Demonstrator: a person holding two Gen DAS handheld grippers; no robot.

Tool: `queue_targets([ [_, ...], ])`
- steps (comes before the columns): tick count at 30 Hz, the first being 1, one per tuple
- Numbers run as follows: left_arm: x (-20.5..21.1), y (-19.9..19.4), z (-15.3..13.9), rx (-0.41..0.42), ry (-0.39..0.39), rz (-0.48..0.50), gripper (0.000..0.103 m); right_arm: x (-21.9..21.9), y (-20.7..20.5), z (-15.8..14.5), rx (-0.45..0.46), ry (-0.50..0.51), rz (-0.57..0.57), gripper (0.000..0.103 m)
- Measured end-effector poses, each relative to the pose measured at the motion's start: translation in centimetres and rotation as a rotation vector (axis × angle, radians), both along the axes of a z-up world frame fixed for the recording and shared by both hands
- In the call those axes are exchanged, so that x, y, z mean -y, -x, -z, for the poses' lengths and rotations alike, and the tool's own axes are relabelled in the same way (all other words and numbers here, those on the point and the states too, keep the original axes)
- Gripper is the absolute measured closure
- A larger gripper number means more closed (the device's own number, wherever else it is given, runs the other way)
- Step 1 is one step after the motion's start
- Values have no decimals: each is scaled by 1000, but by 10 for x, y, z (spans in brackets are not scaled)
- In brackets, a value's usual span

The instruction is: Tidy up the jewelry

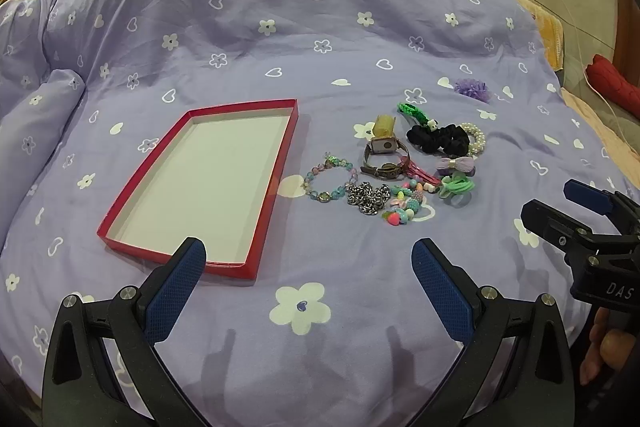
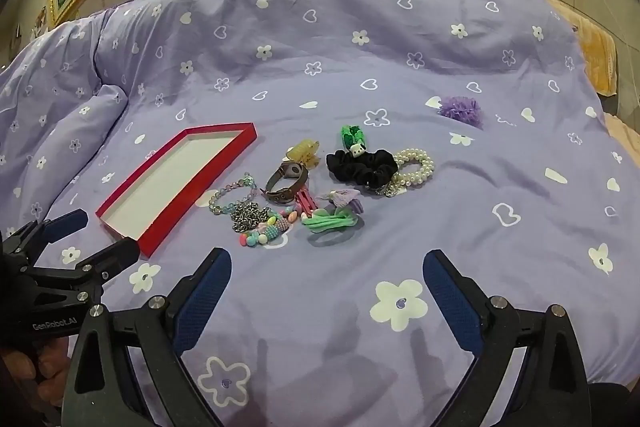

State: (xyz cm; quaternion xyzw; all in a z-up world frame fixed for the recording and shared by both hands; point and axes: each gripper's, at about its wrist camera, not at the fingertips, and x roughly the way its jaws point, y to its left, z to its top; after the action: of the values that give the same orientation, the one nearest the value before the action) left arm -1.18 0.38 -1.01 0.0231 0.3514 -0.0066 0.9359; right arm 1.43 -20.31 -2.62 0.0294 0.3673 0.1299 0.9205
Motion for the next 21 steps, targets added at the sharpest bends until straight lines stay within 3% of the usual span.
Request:
queue_targets([
  [21,-6,-2,-2,5,7,-13,0,-8,-1,-2,-3,5,-22,5],
])
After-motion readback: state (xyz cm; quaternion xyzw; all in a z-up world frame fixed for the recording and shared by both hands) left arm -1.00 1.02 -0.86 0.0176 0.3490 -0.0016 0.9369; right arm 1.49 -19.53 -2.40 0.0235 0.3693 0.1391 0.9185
